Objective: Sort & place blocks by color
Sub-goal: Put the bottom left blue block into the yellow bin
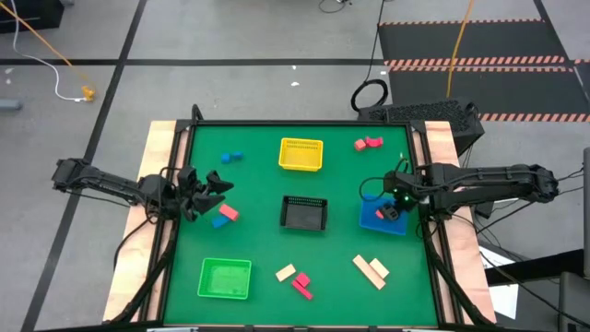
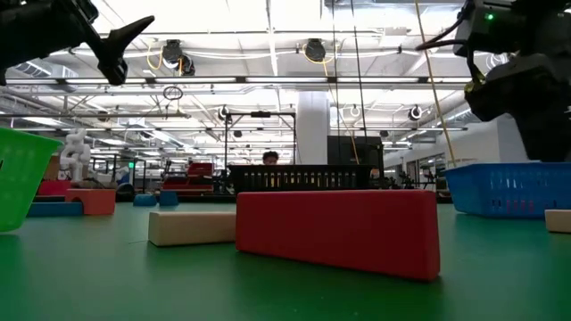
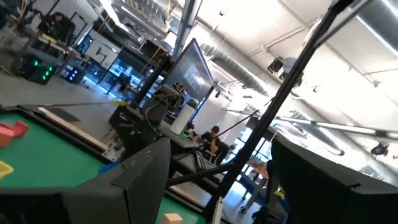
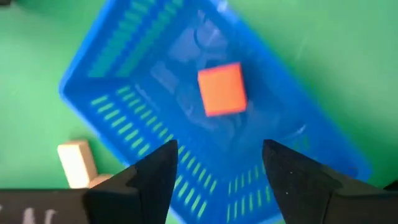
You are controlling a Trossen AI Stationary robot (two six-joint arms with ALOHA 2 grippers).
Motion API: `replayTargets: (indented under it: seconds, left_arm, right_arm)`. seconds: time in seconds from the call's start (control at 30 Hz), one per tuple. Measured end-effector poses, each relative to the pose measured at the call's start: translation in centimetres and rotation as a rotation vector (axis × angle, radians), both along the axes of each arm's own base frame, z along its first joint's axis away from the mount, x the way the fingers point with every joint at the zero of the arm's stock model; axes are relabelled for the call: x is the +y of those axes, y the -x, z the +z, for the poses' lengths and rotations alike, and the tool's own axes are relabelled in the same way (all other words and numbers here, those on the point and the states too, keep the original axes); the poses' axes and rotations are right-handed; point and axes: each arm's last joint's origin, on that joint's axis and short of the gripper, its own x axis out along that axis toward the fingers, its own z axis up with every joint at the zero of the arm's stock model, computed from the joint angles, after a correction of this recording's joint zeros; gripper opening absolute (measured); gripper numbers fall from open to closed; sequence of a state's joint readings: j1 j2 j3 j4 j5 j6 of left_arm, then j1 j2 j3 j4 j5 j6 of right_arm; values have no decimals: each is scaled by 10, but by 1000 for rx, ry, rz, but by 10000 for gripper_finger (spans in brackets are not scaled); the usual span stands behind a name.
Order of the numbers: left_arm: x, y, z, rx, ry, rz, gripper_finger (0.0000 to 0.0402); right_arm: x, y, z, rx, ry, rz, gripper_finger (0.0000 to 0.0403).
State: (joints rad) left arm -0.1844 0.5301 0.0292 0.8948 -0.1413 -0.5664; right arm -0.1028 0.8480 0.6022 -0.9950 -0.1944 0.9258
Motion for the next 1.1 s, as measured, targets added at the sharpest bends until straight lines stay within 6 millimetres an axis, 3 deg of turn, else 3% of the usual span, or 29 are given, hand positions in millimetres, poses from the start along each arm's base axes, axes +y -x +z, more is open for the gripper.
replayTargets:
  seconds: [0.37, 0.57, 0.83, 1.1]
  left_arm:
    - [2, 0, -1, 14, 66, 67, 278]
    - [4, 0, -1, 16, 80, 114, 278]
    - [10, 1, -1, 18, 171, 300, 278]
    - [10, 5, 9, -82, 160, 303, 278]
  right_arm:
    - [-5, -18, 6, -190, 118, -29, 215]
    - [-9, -31, 14, -347, 279, 13, 215]
    - [-16, -51, 35, -613, 493, -15, 215]
    - [-18, -65, 60, -916, 477, -166, 215]
